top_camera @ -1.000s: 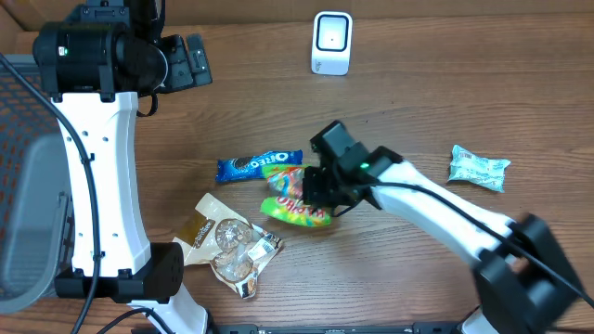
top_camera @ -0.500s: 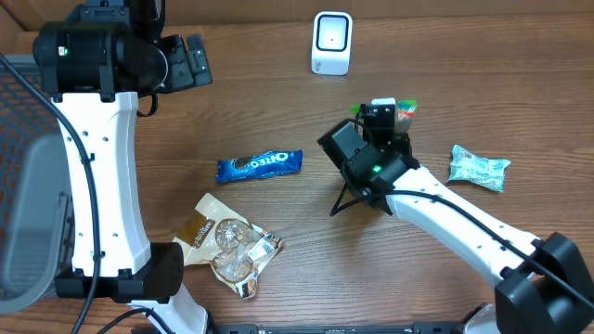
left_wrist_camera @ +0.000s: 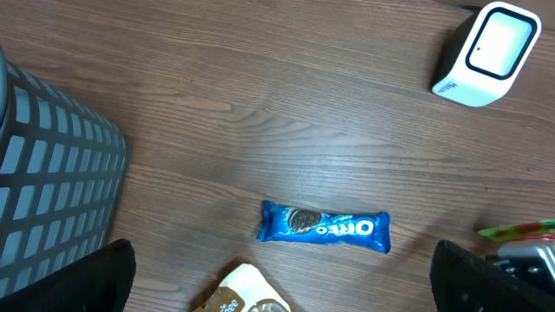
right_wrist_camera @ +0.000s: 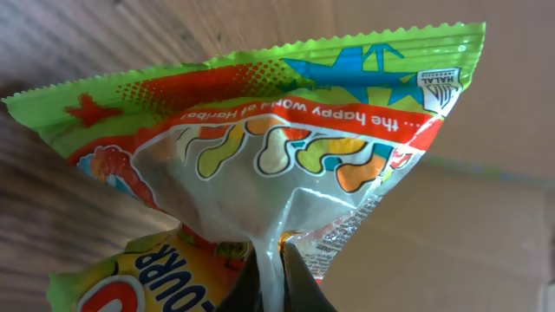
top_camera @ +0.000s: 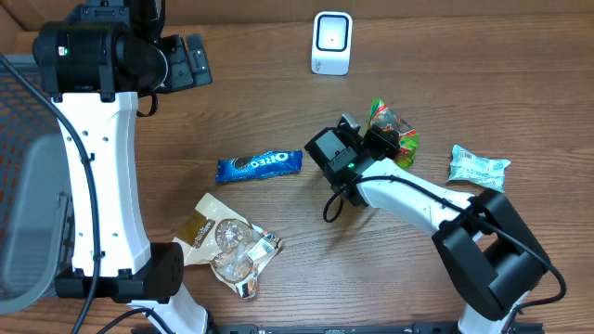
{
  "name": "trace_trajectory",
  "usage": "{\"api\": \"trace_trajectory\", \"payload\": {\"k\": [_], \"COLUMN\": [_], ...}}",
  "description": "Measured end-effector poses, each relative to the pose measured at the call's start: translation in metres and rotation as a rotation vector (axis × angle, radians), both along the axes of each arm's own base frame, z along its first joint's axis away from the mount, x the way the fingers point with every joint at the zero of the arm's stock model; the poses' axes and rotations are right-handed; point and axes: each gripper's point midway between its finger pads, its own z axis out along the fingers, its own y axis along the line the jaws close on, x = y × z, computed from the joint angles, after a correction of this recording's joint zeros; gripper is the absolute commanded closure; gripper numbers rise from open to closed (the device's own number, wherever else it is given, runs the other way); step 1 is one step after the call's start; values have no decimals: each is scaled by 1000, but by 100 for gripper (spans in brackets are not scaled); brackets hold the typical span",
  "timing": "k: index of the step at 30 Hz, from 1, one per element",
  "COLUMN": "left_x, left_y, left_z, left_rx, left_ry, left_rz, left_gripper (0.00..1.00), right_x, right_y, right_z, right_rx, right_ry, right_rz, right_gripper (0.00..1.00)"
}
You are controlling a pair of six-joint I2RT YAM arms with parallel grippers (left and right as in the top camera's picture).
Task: Scan the item barcode
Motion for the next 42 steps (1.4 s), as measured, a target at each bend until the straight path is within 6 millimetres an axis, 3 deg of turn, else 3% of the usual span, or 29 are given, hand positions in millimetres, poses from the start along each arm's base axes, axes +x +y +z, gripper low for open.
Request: {"api": "trace_trajectory", "payload": {"k": [2, 6, 12, 16, 17, 18, 21, 24, 28, 30, 33, 38, 40, 41, 42], "left_x": [0, 0, 0, 0, 0, 0, 0, 0, 0, 0, 0, 0, 0, 0, 0], "left_y": [0, 0, 0, 0, 0, 0, 0, 0, 0, 0, 0, 0, 0, 0, 0], "left_z": [0, 0, 0, 0, 0, 0, 0, 0, 0, 0, 0, 0, 0, 0, 0], "left_rx": [0, 0, 0, 0, 0, 0, 0, 0, 0, 0, 0, 0, 0, 0, 0], "left_ry": [0, 0, 0, 0, 0, 0, 0, 0, 0, 0, 0, 0, 0, 0, 0], "left_rz": [0, 0, 0, 0, 0, 0, 0, 0, 0, 0, 0, 0, 0, 0, 0], "left_gripper": [0, 0, 0, 0, 0, 0, 0, 0, 0, 0, 1, 0, 0, 0, 0], "right_x": [-2, -13, -37, -51, -54, -57, -66, -74, -85, -85, -78, -61, -58, -56, -54], "right_y": [4, 30, 73, 84, 86, 90, 101, 109, 104, 104, 112, 121, 117, 115, 111], "right_z": [0, -4, -13, -21, -22, -22, -22, -27, -44, -43, -19, 45, 54, 53, 48], "right_rx": [-22, -41, -56, -105, -114, -115, -103, -37, 104, 221, 445, 803, 938, 985, 1052], "right_ry": [19, 59, 103, 148, 153, 154, 145, 134, 239, 288, 320, 299, 323, 343, 373], "right_rz": [24, 113, 246, 295, 306, 317, 340, 335, 269, 222, 177, 168, 125, 96, 46], "right_gripper": [96, 94, 53, 40, 31, 15, 5, 4, 0, 0, 0, 5, 11, 21, 25]}}
